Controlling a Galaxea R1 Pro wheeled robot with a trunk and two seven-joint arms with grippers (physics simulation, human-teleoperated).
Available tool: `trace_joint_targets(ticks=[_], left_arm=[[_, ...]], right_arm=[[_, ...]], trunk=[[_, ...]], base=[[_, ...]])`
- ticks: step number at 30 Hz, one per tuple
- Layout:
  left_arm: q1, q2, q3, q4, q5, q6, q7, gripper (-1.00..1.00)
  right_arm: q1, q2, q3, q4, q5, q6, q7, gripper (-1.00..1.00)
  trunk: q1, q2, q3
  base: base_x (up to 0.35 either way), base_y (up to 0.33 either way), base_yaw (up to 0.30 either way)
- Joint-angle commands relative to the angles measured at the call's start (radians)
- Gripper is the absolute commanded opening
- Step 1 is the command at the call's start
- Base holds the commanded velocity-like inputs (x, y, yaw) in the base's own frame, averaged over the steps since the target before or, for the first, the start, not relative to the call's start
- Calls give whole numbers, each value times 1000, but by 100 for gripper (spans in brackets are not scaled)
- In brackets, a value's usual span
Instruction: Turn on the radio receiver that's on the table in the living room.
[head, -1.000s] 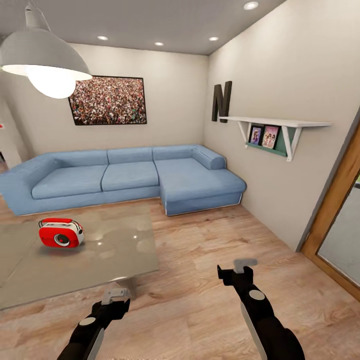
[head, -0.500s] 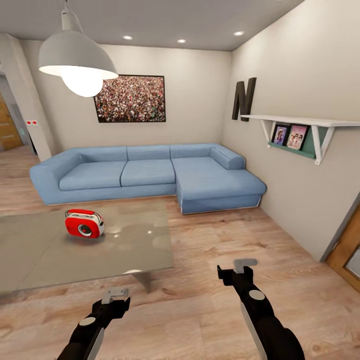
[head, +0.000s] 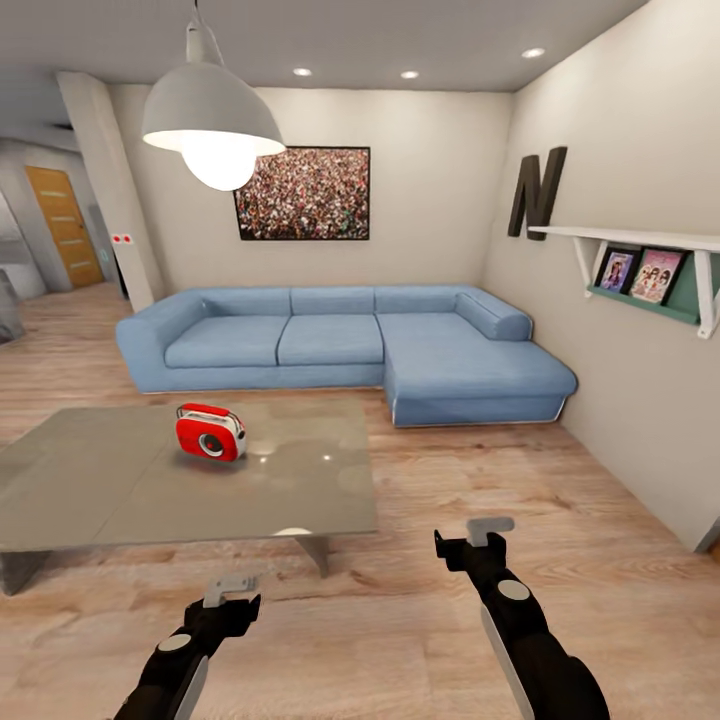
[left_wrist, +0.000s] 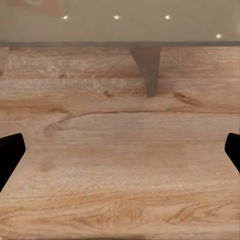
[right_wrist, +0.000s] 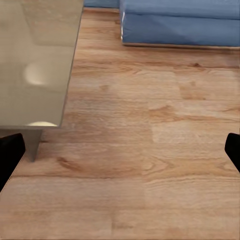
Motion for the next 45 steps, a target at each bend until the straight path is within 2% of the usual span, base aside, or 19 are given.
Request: trace_joint_targets(ticks=[1, 17, 45], left_arm=[[0, 0, 0, 0, 0, 0, 0, 100], [0, 0, 0, 3, 0, 0, 0, 100], [0, 3, 2, 0, -2, 0, 0, 100]], right_arm=[[0, 0, 0, 0, 0, 0, 0, 100], [0, 0, -1, 0, 0, 0, 1, 100], [0, -2, -1, 0, 1, -3, 2, 100]], trunk=[[0, 0, -1], [0, 0, -13], [0, 0, -14]], base=[[0, 0, 237], [0, 0, 213], [0, 0, 9]])
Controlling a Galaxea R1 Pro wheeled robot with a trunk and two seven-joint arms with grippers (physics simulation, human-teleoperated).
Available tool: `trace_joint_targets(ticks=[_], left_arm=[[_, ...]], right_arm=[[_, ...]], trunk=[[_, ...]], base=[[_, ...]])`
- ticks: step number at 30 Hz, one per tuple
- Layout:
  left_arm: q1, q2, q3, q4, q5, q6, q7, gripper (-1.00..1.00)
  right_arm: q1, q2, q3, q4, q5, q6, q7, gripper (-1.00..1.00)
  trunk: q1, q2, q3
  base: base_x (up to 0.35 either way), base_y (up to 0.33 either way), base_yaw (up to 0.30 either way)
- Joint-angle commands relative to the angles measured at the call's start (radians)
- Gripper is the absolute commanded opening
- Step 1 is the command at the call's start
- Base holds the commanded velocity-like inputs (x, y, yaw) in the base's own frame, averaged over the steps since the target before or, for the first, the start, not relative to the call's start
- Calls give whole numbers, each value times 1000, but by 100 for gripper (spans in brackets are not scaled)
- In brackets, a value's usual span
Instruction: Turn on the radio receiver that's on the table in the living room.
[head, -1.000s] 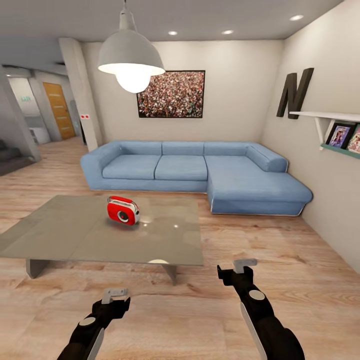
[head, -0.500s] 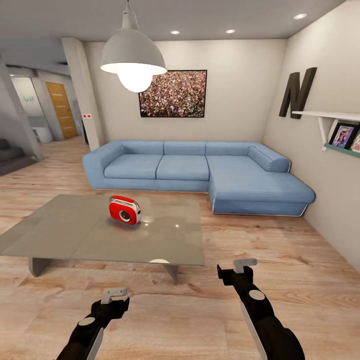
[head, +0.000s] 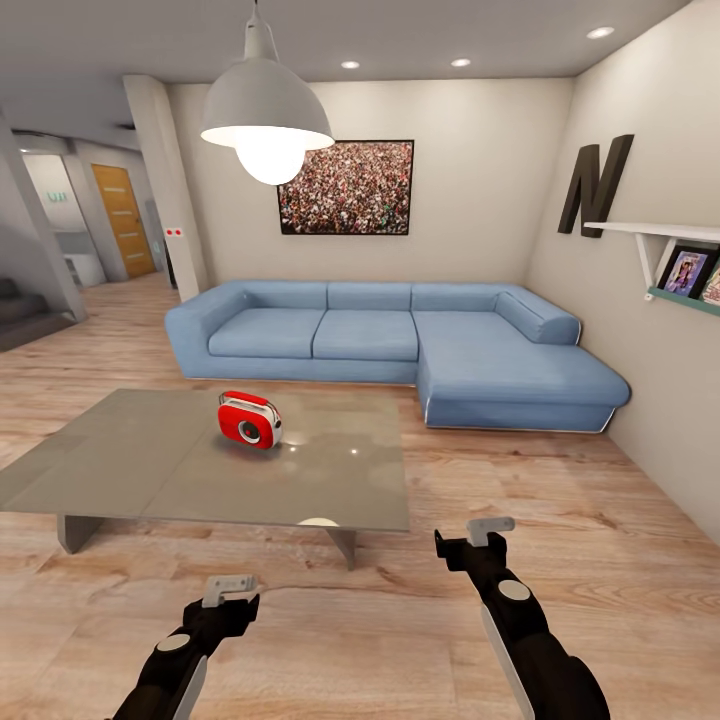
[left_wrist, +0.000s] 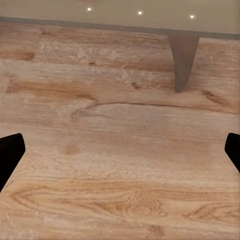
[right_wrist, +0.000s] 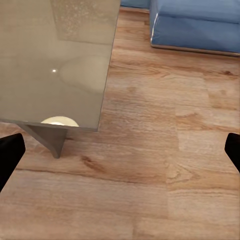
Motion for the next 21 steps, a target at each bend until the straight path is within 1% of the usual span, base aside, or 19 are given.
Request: trace_joint_targets(ticks=[1, 4, 7, 21], left_arm=[[0, 0, 0, 0, 0, 0, 0, 100], [0, 0, 0, 0, 0, 0, 0, 100], [0, -1, 0, 1, 0, 1, 0, 100], [0, -2, 0, 2, 0, 2, 0, 100]], right_arm=[[0, 0, 0, 0, 0, 0, 0, 100], [0, 0, 0, 0, 0, 0, 0, 100], [0, 0, 0, 0, 0, 0, 0, 100], [0, 1, 1, 0, 0, -1, 0, 100]], trunk=[[0, 0, 0], [0, 0, 0], [0, 0, 0], [0, 0, 0]], base=[[0, 0, 0], [0, 0, 0], [152, 0, 0], [309, 0, 0]])
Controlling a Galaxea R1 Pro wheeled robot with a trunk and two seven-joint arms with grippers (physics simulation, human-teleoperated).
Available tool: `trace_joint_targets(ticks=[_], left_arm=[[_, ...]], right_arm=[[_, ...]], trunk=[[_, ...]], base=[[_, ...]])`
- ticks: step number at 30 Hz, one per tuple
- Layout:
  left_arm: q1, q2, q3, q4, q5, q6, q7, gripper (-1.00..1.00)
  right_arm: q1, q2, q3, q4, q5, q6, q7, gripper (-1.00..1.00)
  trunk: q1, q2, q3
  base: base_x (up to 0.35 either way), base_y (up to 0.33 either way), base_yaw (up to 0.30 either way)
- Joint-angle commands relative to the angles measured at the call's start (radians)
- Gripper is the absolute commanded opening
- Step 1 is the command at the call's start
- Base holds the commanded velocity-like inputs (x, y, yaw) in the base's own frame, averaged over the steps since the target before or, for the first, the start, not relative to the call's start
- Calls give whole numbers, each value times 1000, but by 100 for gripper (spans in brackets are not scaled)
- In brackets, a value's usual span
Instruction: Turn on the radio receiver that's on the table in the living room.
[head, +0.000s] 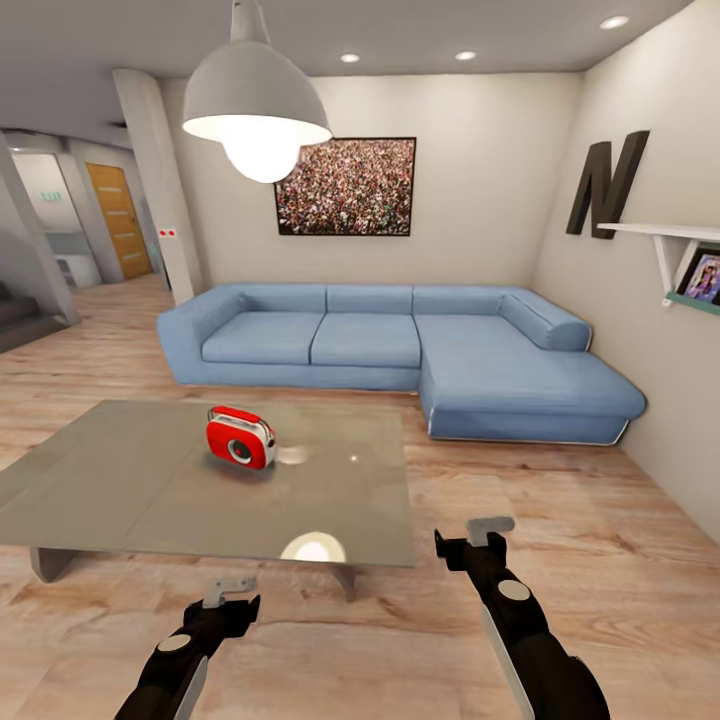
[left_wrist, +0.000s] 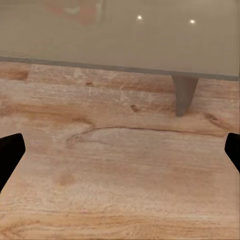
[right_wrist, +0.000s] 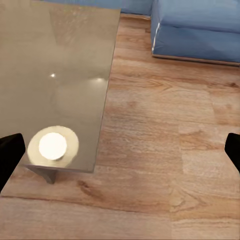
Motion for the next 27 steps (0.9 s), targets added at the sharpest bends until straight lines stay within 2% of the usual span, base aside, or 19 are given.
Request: trace_joint_targets(ticks=[1, 27], left_arm=[[0, 0, 0, 0, 0, 0, 0, 100], [0, 0, 0, -1, 0, 0, 0, 100]], right_arm=[[0, 0, 0, 0, 0, 0, 0, 100], [0, 0, -1, 0, 0, 0, 0, 100]], trunk=[[0, 0, 0], [0, 0, 0]], base=[[330, 0, 0], [331, 0, 0]])
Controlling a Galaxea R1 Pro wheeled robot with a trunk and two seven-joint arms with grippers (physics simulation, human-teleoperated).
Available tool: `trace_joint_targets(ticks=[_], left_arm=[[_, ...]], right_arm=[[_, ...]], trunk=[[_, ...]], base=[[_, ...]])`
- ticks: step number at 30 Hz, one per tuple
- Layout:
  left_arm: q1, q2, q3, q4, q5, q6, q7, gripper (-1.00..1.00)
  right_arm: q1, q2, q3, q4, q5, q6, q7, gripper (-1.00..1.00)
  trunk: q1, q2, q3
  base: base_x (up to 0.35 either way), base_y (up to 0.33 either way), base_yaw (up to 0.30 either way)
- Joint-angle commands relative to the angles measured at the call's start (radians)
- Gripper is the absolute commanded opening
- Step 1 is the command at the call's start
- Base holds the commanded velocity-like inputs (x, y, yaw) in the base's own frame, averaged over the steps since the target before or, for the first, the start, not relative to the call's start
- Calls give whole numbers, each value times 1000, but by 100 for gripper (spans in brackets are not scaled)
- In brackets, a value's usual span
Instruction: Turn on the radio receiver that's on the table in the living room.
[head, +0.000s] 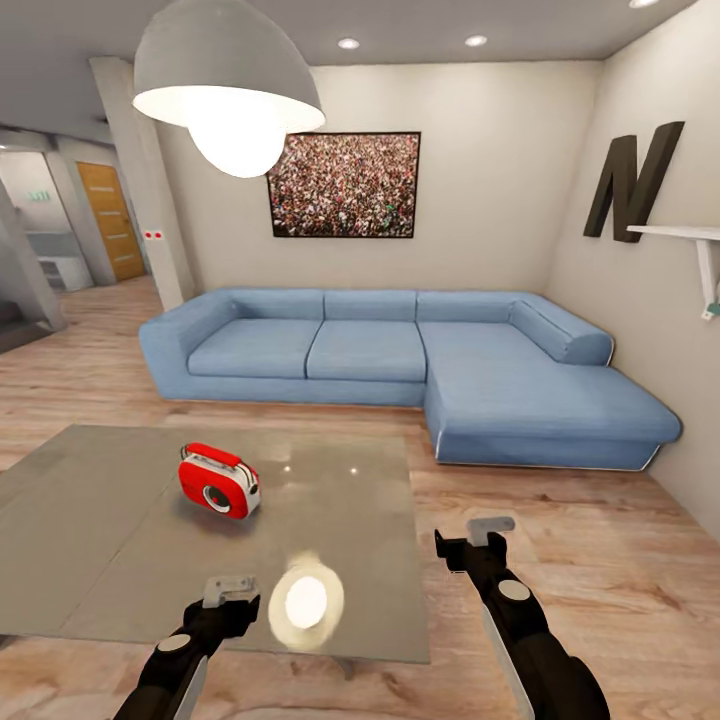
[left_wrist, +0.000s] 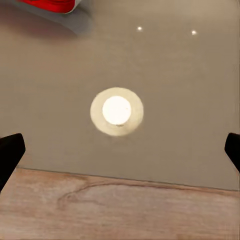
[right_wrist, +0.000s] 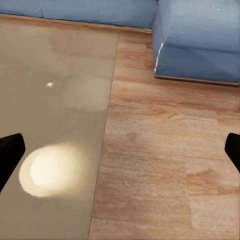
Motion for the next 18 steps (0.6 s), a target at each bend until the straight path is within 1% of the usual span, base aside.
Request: trace_joint_targets(ticks=[1, 18], left_arm=[[0, 0, 0, 0, 0, 0, 0, 100], [0, 0, 0, 0, 0, 0, 0, 100]], right_arm=[[0, 0, 1, 0, 0, 0, 0, 100], [0, 0, 0, 0, 0, 0, 1, 100]], trunk=[[0, 0, 0], [0, 0, 0]], base=[[331, 0, 0], [330, 0, 0]])
